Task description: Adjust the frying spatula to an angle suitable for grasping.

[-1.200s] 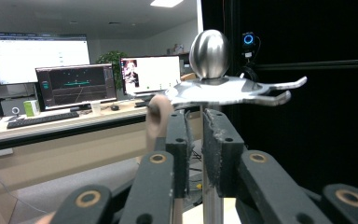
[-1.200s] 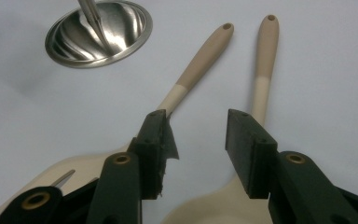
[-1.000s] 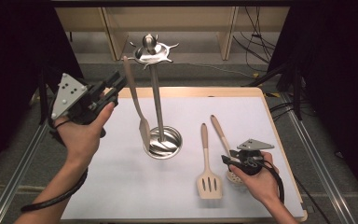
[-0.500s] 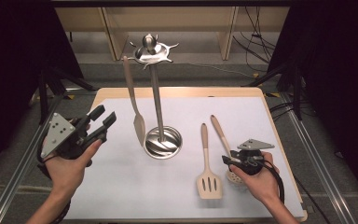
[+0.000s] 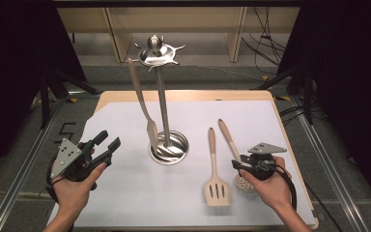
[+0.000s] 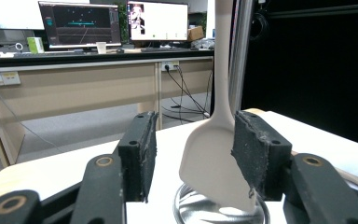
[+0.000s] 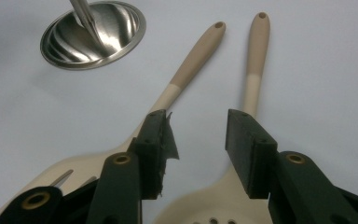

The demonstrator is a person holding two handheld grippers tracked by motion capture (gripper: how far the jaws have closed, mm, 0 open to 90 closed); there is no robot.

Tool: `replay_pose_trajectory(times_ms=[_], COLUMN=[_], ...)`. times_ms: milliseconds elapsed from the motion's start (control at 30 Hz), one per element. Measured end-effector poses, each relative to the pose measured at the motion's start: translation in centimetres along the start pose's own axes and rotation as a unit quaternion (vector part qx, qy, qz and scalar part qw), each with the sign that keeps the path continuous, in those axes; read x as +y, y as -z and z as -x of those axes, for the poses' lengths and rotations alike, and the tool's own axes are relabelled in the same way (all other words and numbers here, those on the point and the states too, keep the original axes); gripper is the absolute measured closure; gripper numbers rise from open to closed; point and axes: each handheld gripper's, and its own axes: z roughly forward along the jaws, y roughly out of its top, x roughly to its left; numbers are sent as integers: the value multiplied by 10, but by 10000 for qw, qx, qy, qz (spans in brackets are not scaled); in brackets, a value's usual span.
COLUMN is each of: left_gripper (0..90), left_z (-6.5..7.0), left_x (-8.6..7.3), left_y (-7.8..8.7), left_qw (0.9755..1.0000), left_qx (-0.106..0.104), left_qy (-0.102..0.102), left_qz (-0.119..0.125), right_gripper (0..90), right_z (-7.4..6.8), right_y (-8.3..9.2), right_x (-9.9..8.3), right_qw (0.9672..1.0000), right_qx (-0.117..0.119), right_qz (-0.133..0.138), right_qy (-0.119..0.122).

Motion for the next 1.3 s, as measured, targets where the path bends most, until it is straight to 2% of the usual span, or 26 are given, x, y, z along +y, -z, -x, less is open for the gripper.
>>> replay_pose_trajectory(times_ms=[67, 100, 133, 167, 200, 300, 333, 400, 433, 467, 500, 533, 567, 600, 633, 700, 767, 800, 833, 900, 933, 967, 1067, 1167, 1233, 1300], left_gripper=[483, 482, 482, 481, 480, 479, 479, 478, 475, 470, 465, 462, 460, 459, 457, 456, 454, 453, 452, 451, 450, 449, 448, 447, 447, 447], left_z=[1, 2, 3, 3, 3, 3, 3, 2, 2, 1, 1, 0, 0, 0, -1, -1, -2, -1, -2, -2, -2, -1, -1, -1, -1, -1], left_x=[-3, -4, -6, -7, -10, -12, -13, -15, -18, -19, -21, -23, -25, -27, -29, -30, -31, -30, -30, -31, -32, -32, -32, -32, -33, -33], left_y=[-1, -1, -1, -1, -1, -1, -2, -3, -4, -4, -5, -6, -7, -7, -8, -7, -8, -6, -6, -6, -7, -7, -6, -6, -6, -6], left_qw=[10000, 10000, 10000, 9999, 9999, 9998, 9998, 9998, 9997, 9996, 9996, 9996, 9996, 9994, 9994, 9990, 9993, 9991, 9991, 9989, 9989, 9989, 9989, 9988, 9988, 9988], left_qx=[-19, -22, -21, -18, -12, 3, 8, 14, 10, 13, 11, 0, -19, -5, -33, -26, -78, -30, -38, -20, -29, -27, -27, -33, -31, -33], left_qy=[-13, -42, -19, -18, -15, -11, -1, 31, 43, 33, 49, 46, 45, 81, 105, 210, 177, 198, 194, 213, 228, 235, 224, 225, 218, 216], left_qz=[-33, -56, -77, -124, -158, -176, -180, -206, -238, -266, -265, -281, -277, -344, -341, -401, -309, -375, -376, -408, -416, -416, -416, -432, -434, -437], right_gripper=[619, 627, 635, 647, 663, 672, 673, 673, 672, 672, 672, 671, 672, 672, 671, 671, 673, 673, 673, 674, 673, 673, 671, 670, 668, 667], right_z=[-1, 0, -2, 0, 0, 3, 1, 1, 1, 1, 1, 1, 2, 0, -1, -2, -5, -6, -9, -12, -14, -15, -19, -19, -23, -24], right_y=[-1, 0, 0, 0, -1, -2, -2, -2, -3, -6, -7, -10, -11, -12, -14, -18, -22, -25, -26, -31, -34, -37, -47, -52, -56, -61], right_x=[3, 4, 6, 7, 11, 14, 16, 18, 18, 19, 20, 19, 21, 22, 25, 27, 32, 34, 37, 42, 45, 47, 52, 53, 54, 55], right_qw=[10000, 9999, 9997, 9995, 9982, 9974, 9948, 9922, 9917, 9914, 9909, 9921, 9907, 9879, 9865, 9850, 9819, 9816, 9791, 9770, 9740, 9724, 9698, 9699, 9650, 9638], right_qx=[-26, -46, 5, -30, 63, 56, 106, 141, 141, 1, 8, 76, 113, 107, 95, 51, 14, 17, 30, -1, -44, -60, -40, 10, -8, -21], right_qz=[-76, -101, -201, -299, -493, -636, -855, -1054, -1086, -1130, -1164, -1087, -1242, -1367, -1455, -1532, -1668, -1698, -1789, -1897, -1984, -2030, -2188, -2218, -2376, -2380], right_qy=[-13, 63, -143, -88, -343, -323, -550, -652, -677, -659, -676, -621, -541, -724, -742, -799, -895, -869, -969, -973, -1095, -1148, -1074, -1007, -1106, -1205])
